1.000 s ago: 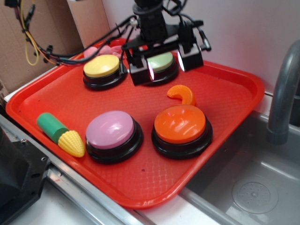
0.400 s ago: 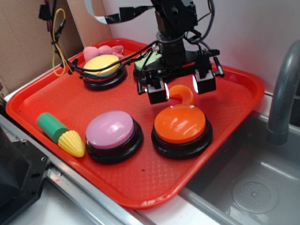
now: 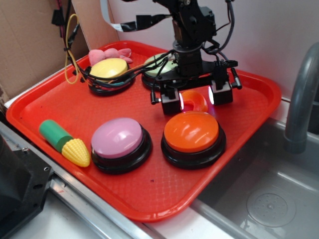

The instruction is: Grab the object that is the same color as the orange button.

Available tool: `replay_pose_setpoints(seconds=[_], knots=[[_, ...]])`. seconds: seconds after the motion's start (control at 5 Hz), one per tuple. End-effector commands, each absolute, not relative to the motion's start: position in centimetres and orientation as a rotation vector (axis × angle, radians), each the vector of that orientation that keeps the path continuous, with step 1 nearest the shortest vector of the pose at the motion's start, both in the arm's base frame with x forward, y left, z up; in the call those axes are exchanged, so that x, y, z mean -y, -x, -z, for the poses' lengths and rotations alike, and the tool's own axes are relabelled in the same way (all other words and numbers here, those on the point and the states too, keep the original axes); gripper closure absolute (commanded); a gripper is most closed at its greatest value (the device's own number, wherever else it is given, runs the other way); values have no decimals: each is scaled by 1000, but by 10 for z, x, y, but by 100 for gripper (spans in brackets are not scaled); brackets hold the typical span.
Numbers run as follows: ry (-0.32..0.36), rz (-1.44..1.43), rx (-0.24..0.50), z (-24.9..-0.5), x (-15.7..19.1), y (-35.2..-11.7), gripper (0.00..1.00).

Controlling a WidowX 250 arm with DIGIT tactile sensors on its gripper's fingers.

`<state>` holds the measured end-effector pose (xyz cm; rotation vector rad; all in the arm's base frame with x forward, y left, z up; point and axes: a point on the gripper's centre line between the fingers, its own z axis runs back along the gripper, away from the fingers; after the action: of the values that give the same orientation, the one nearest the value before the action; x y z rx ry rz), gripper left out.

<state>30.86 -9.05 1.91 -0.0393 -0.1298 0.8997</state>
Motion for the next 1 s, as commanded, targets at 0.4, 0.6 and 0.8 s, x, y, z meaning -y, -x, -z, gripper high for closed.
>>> replay_pose_setpoints(seconds=[0.4,0.6,0.8], knots=[[64,-910,162,-27,87,-317,100],[58,-918,159,-27,87,-316,100],[47,-925,152,-26,85,-316,100]])
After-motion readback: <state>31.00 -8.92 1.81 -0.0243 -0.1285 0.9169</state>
